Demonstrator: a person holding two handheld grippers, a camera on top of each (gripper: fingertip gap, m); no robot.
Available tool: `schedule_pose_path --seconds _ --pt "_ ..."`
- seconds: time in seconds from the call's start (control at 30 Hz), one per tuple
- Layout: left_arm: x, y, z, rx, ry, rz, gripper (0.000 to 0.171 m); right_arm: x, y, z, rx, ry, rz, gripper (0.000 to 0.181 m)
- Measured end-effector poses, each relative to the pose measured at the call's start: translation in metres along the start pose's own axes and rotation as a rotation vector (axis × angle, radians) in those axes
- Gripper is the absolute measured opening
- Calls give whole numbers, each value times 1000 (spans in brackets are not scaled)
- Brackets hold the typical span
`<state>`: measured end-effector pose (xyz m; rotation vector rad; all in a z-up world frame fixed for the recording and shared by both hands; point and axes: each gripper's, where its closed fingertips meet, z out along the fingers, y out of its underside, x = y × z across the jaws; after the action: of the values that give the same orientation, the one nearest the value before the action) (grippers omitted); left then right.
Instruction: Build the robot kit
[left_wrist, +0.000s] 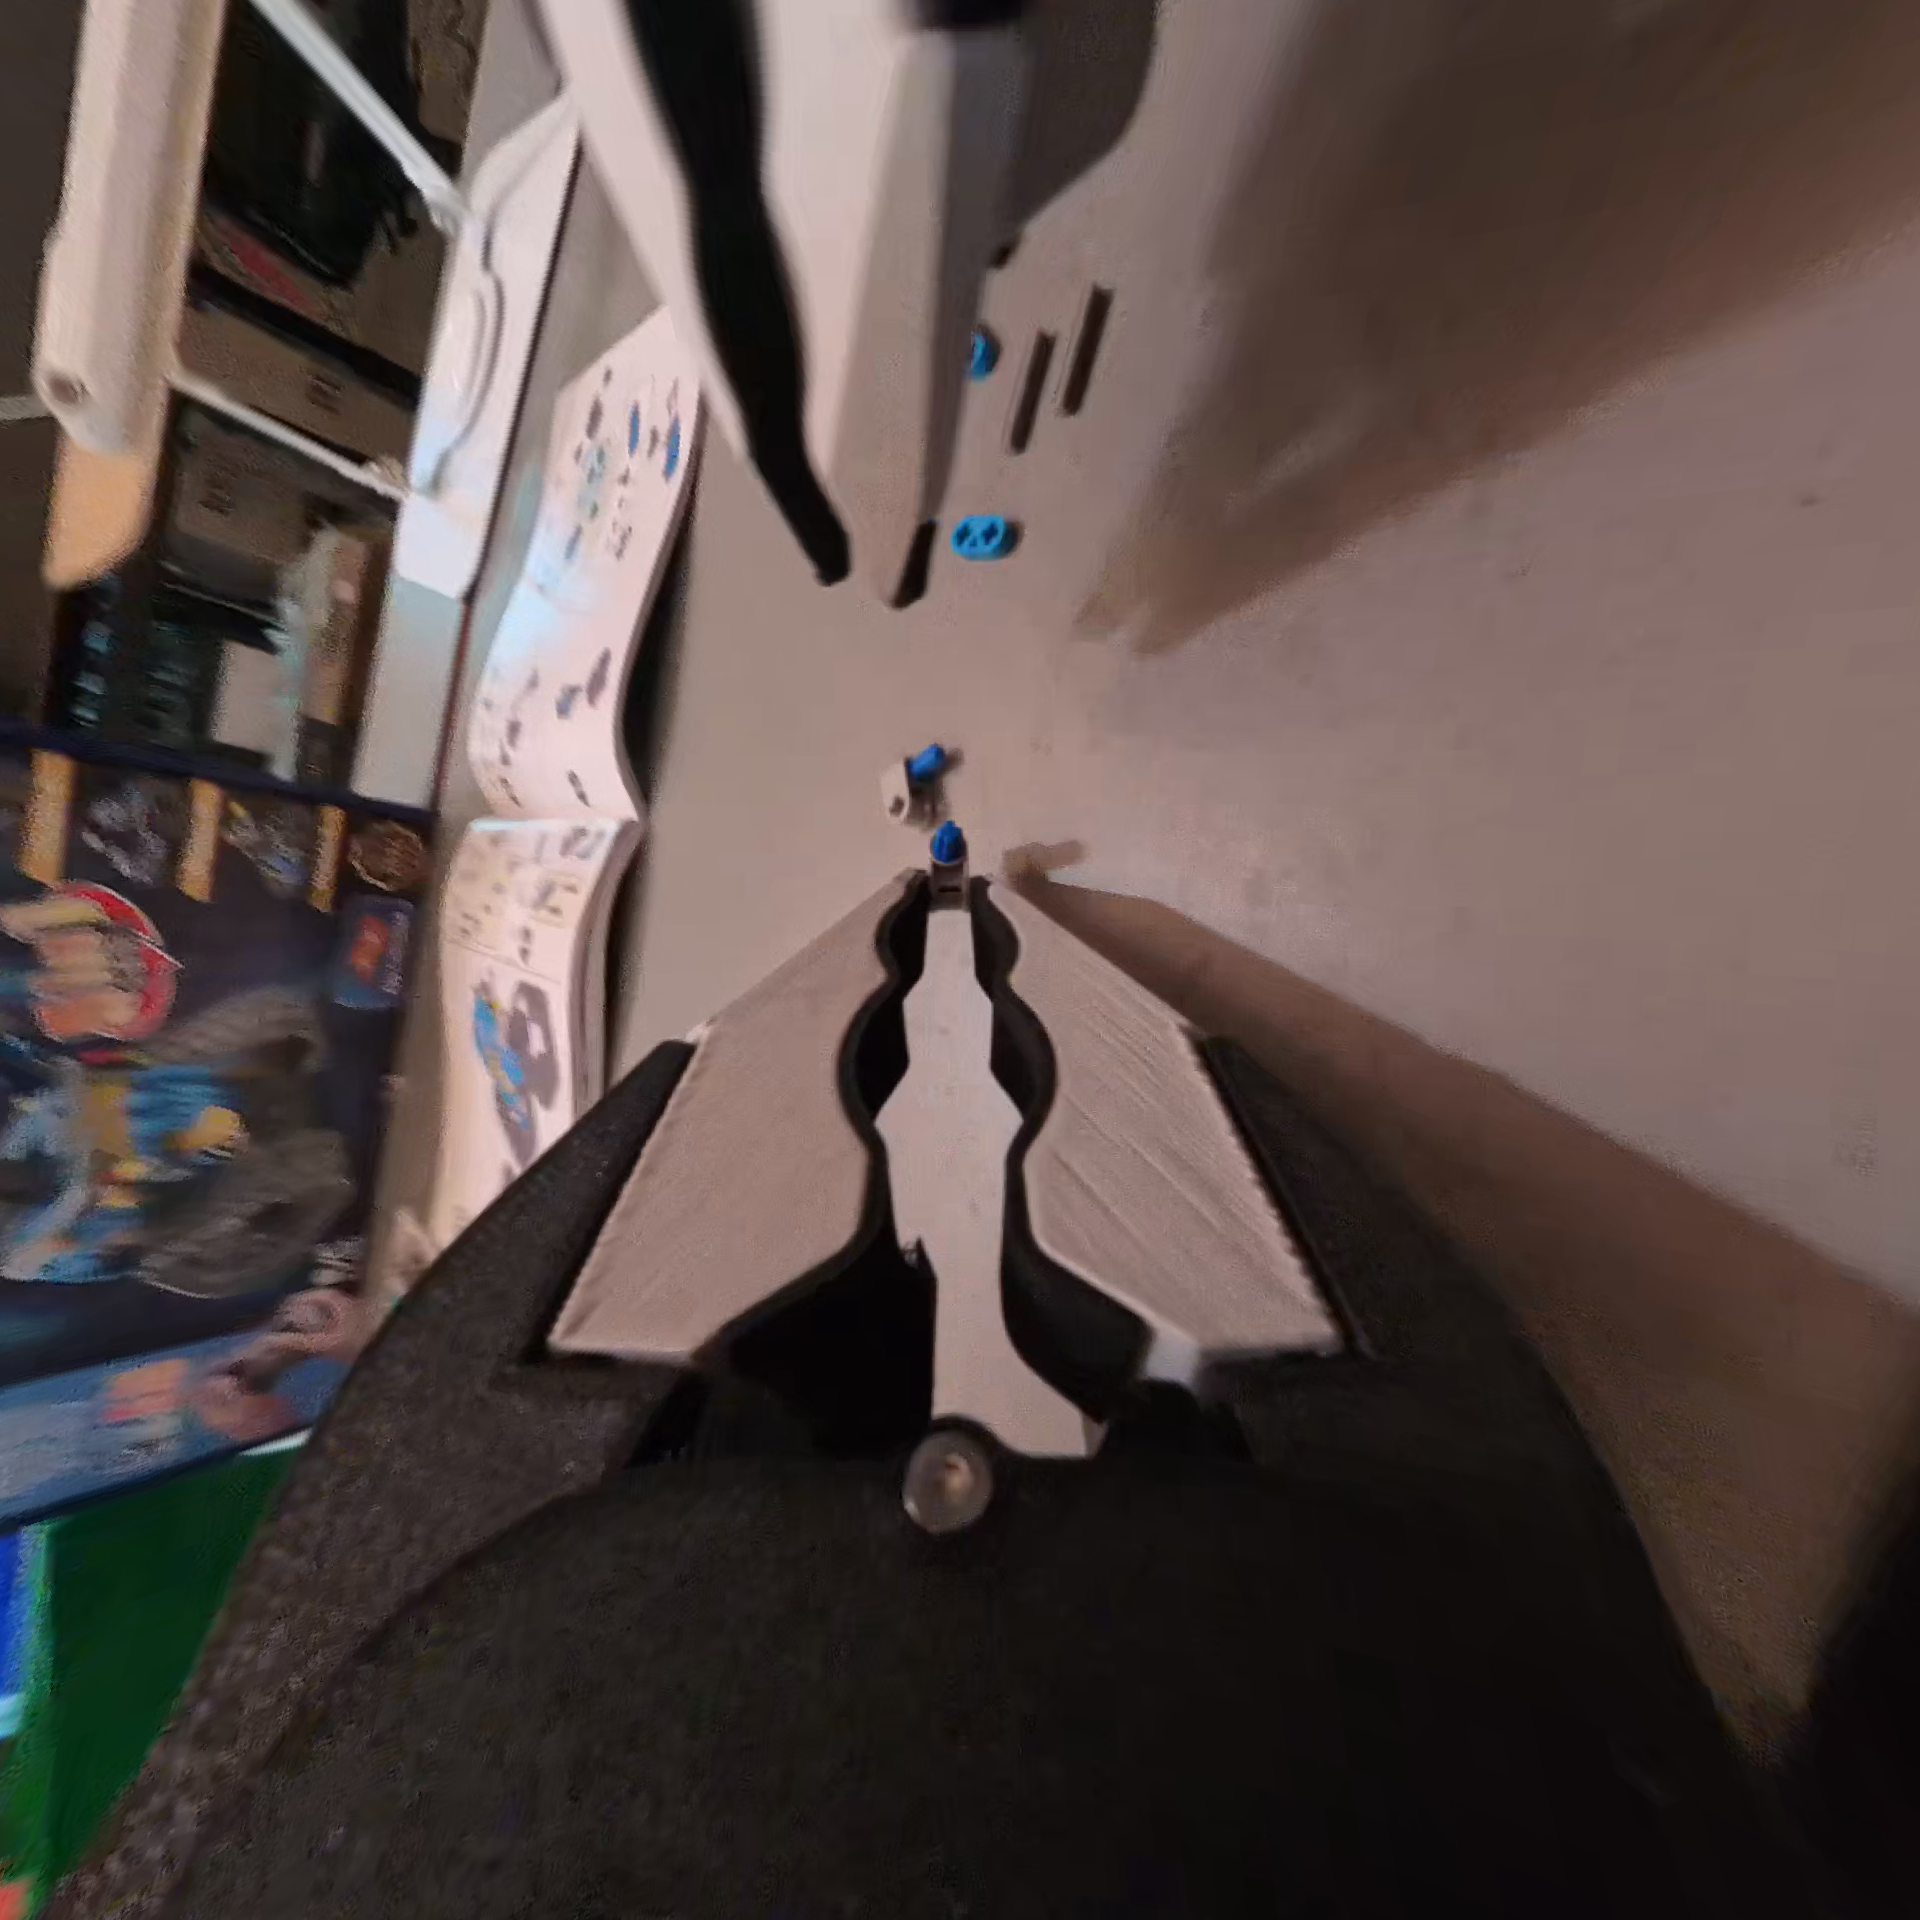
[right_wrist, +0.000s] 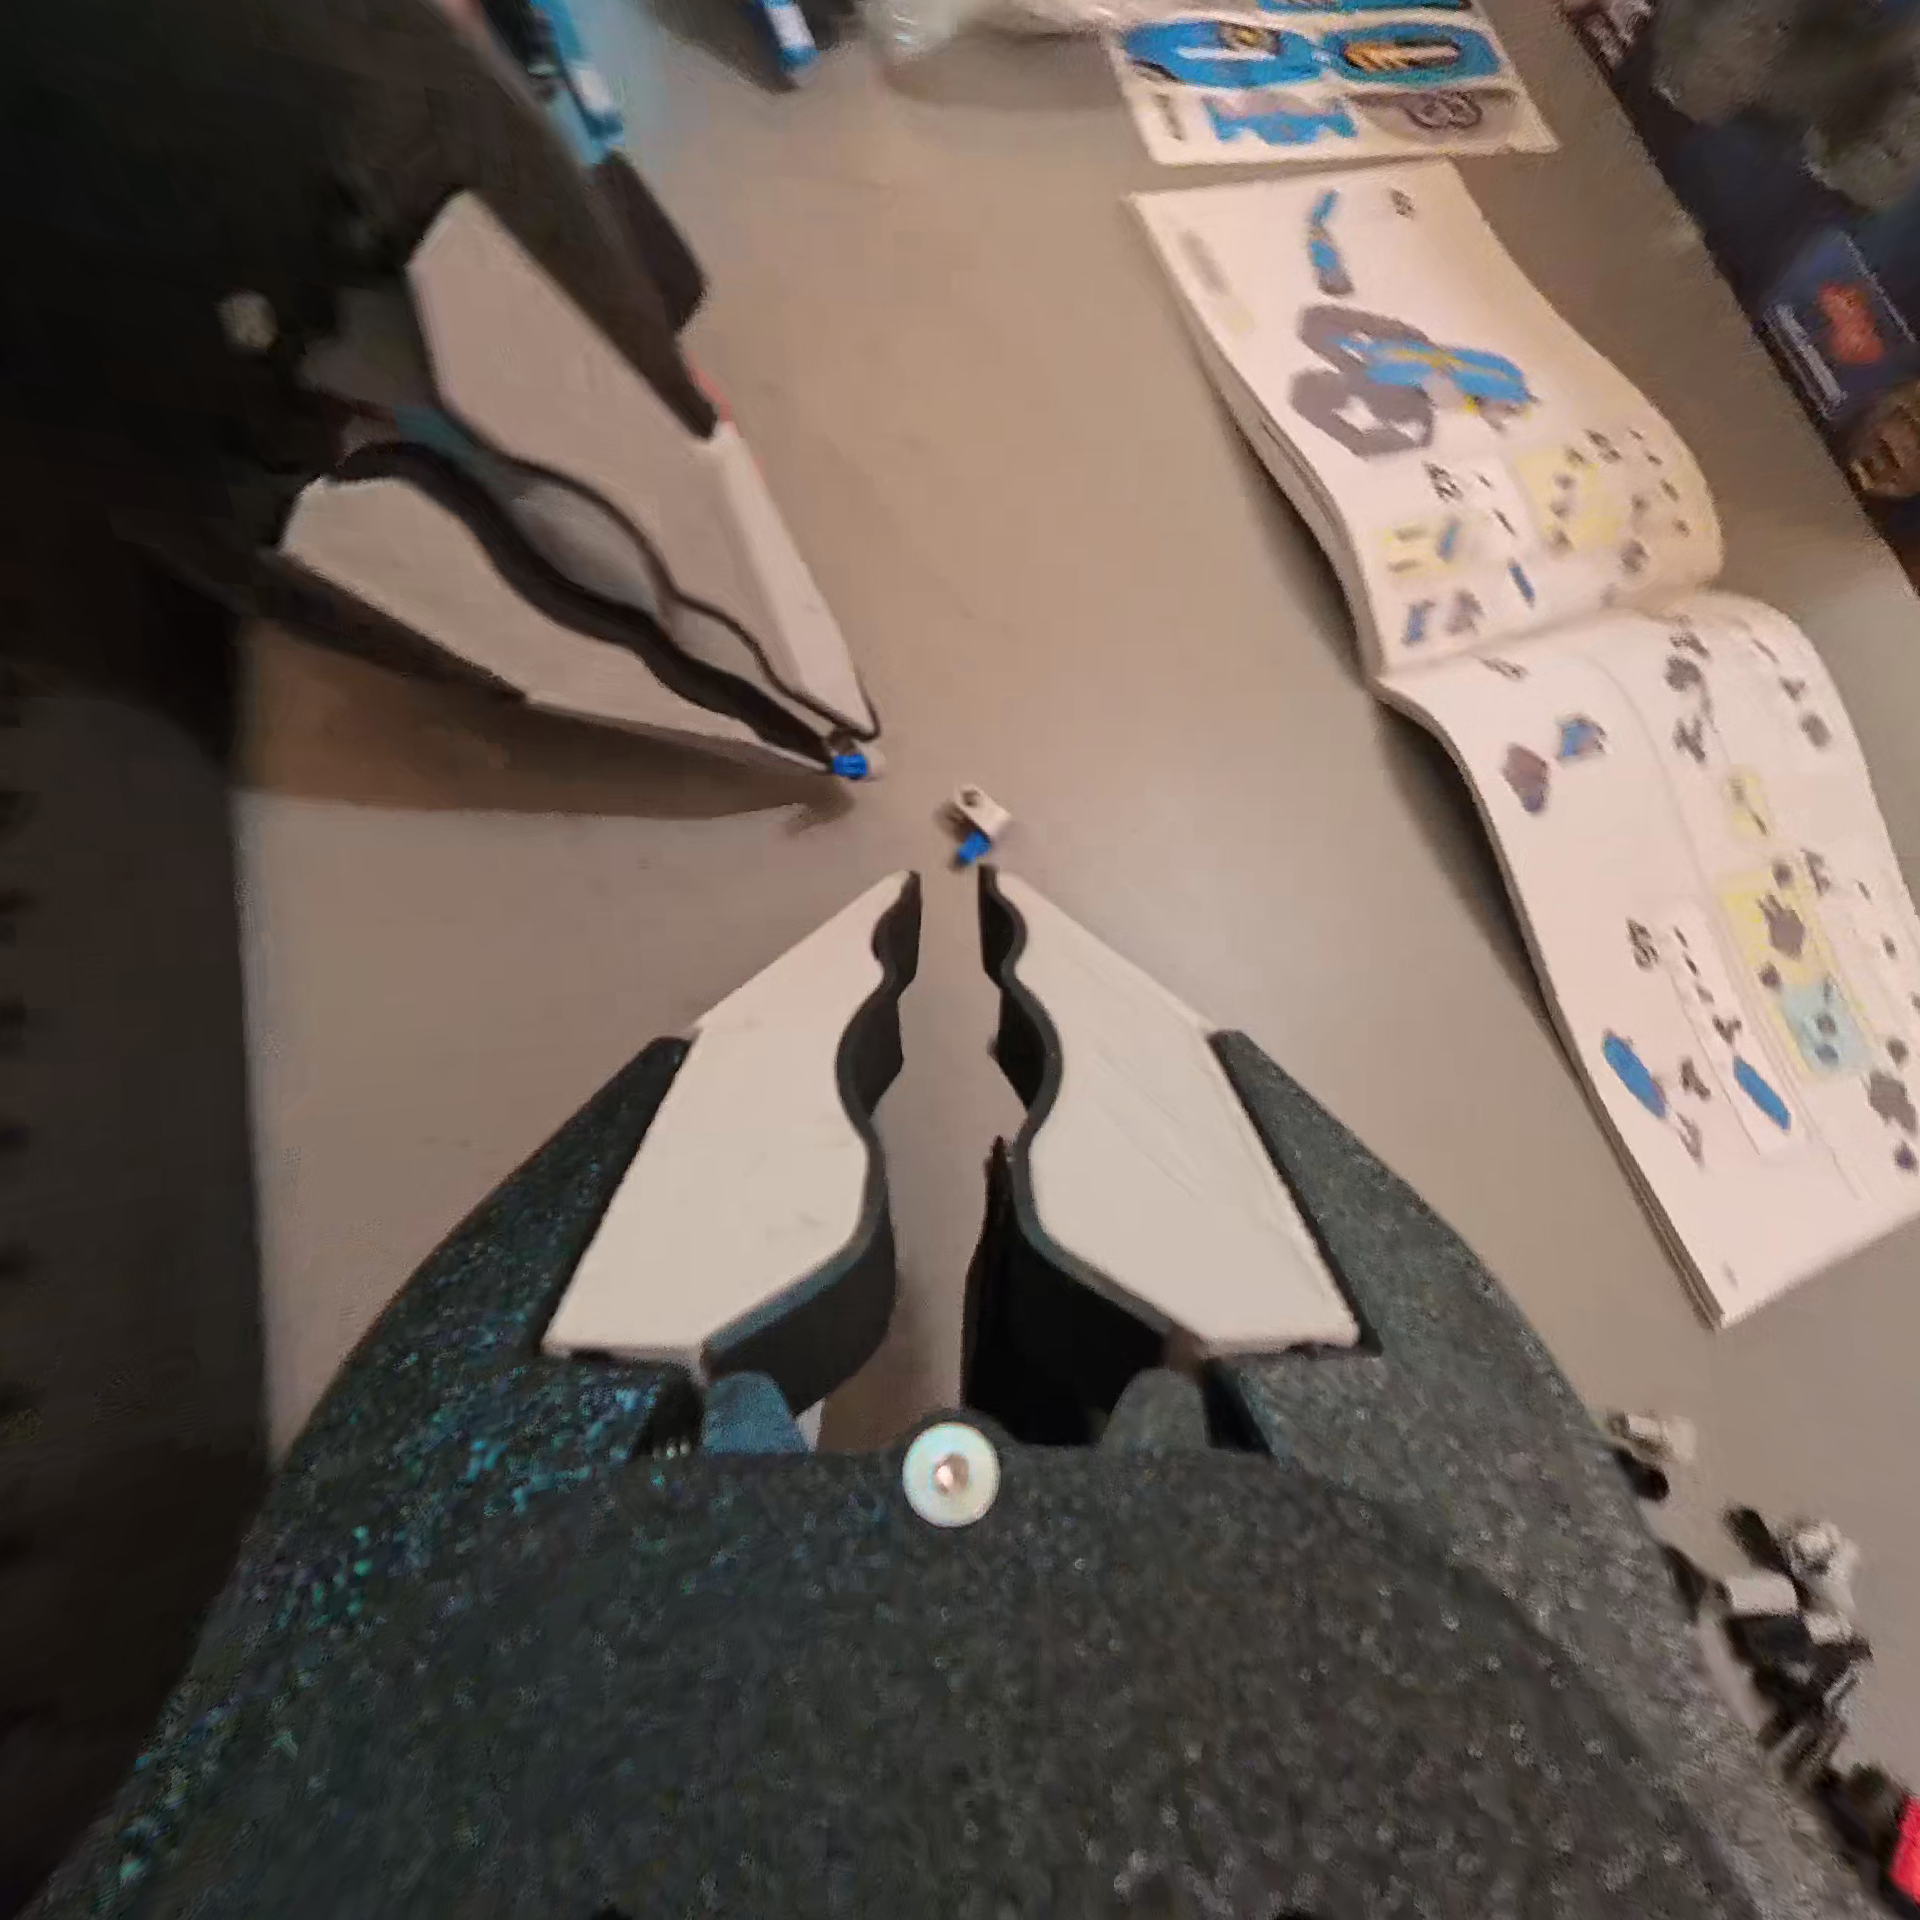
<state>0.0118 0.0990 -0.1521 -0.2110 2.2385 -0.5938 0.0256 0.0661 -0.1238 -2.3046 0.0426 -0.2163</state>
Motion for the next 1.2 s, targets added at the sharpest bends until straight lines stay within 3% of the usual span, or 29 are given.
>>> schedule_pose_path --seconds 0.13,0.33,0.5,0.63,0.77,0.9,1.03,1.2 --pt "6 -6 4 -3 -4 7 11 4 -3 -1 33 -2 49 12" --pt "7 -4 -10 23 49 -152 24 -17 -1 9 -5 -61 1 11" --pt "-12 18 -33 32 19 -487 24 -7 2 7 -26 -4 26 11" --pt "-33 32 -32 92 31 -781 24 21 -5 -8 39 109 124 11" --pt "-44 40 -30 136 89 -944 24 53 -7 -26 131 215 217 15" --pt "-38 43 -21 74 92 -851 25 75 7 -32 81 352 211 25" --pt "-33 52 -11 -24 45 -713 25 76 15 -25 59 345 247 33" --pt "-37 56 -9 -9 103 -837 25 90 32 -27 17 383 357 38"
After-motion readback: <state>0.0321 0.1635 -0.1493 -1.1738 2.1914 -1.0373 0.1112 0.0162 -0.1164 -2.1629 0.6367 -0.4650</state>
